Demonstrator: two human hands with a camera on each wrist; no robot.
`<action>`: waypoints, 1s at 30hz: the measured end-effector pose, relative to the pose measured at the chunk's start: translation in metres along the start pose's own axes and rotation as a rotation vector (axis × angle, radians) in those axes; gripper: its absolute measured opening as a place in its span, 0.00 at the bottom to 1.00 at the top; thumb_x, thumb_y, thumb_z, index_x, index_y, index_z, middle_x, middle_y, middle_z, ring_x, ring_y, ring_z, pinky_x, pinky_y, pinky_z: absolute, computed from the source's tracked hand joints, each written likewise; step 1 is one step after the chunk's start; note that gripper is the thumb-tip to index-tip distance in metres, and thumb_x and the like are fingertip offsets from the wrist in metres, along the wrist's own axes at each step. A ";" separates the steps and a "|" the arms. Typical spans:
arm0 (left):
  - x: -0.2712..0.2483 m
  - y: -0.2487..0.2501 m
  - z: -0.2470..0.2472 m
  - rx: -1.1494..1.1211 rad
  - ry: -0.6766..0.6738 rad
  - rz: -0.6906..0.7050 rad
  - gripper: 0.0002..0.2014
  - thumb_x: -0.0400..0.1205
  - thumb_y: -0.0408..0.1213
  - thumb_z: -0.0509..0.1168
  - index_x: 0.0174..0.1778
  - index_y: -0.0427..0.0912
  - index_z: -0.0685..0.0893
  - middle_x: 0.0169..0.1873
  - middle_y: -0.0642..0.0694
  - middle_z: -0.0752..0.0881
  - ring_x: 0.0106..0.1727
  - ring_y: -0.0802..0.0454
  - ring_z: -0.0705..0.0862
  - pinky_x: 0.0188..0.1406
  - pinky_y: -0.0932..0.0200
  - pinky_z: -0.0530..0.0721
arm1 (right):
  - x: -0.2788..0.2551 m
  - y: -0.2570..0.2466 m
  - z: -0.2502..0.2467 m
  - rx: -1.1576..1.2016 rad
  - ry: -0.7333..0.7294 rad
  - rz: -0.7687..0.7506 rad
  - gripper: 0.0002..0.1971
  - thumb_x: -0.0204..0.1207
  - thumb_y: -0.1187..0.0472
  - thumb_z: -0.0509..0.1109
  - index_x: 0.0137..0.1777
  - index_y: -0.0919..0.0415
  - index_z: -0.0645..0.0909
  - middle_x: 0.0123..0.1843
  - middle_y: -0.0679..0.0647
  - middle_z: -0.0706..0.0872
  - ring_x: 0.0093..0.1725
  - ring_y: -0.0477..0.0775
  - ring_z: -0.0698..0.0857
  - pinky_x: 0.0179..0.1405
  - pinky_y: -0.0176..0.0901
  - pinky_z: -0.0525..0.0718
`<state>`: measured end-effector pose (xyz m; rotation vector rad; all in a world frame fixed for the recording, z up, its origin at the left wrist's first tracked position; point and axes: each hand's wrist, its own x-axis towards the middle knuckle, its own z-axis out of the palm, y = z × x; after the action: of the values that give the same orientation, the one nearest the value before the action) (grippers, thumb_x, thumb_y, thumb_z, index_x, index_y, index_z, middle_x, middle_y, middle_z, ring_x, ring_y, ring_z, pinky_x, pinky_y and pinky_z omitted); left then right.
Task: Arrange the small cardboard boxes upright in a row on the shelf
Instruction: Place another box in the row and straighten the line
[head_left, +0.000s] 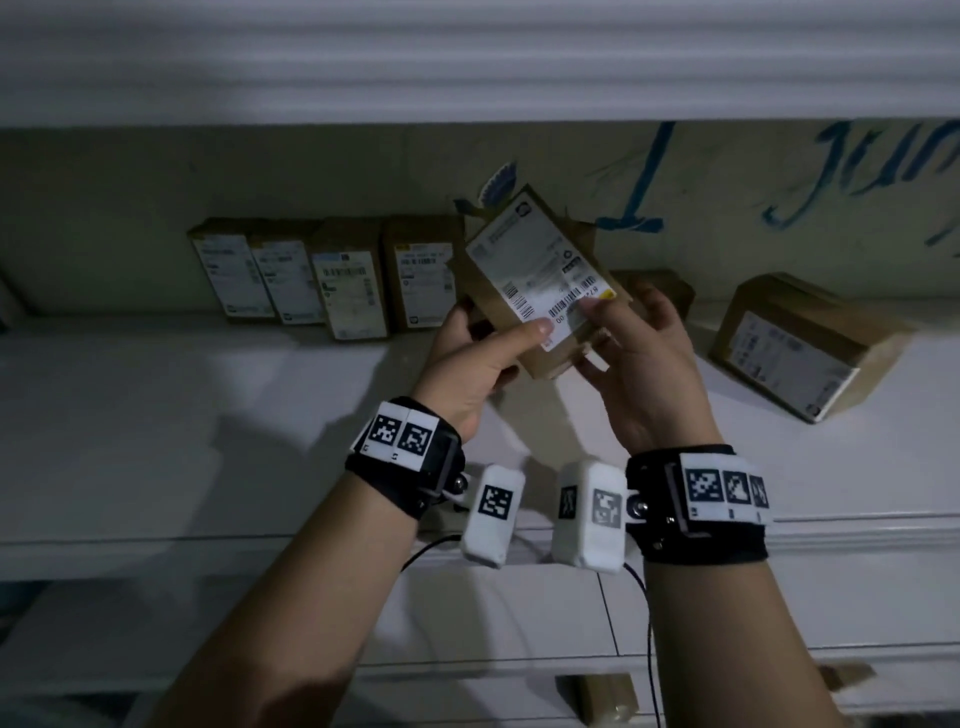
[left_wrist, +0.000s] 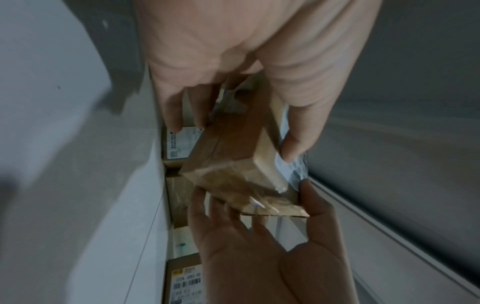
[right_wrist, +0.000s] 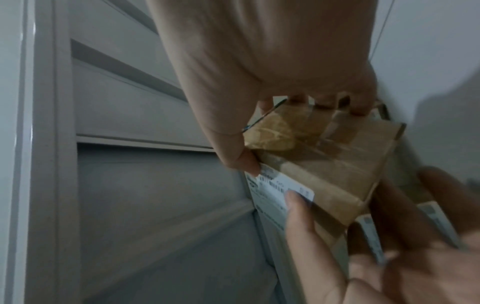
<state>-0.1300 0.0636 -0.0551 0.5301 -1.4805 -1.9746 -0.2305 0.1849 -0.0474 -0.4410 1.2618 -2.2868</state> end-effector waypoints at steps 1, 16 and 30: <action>0.002 0.001 -0.002 0.014 0.029 0.004 0.33 0.73 0.31 0.83 0.74 0.48 0.81 0.62 0.47 0.94 0.64 0.44 0.92 0.70 0.35 0.87 | 0.000 -0.002 0.000 -0.025 0.021 -0.029 0.39 0.76 0.69 0.81 0.84 0.55 0.68 0.69 0.59 0.91 0.65 0.60 0.93 0.63 0.59 0.91; 0.008 0.052 0.001 1.045 -0.224 0.339 0.49 0.66 0.47 0.87 0.84 0.55 0.73 0.72 0.57 0.82 0.72 0.56 0.80 0.77 0.48 0.79 | 0.000 -0.012 -0.007 -0.517 -0.075 -0.309 0.34 0.64 0.71 0.86 0.65 0.53 0.73 0.59 0.53 0.88 0.60 0.49 0.91 0.60 0.51 0.93; 0.001 0.059 -0.070 0.950 -0.023 0.276 0.56 0.56 0.58 0.85 0.83 0.62 0.71 0.69 0.53 0.85 0.68 0.52 0.87 0.66 0.46 0.89 | -0.018 0.006 0.066 -0.562 -0.230 -0.471 0.38 0.73 0.66 0.87 0.81 0.58 0.74 0.72 0.43 0.86 0.72 0.40 0.86 0.72 0.46 0.88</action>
<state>-0.0729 0.0018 -0.0189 0.6270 -2.3223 -0.9796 -0.1819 0.1466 -0.0190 -1.2756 1.8166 -2.1054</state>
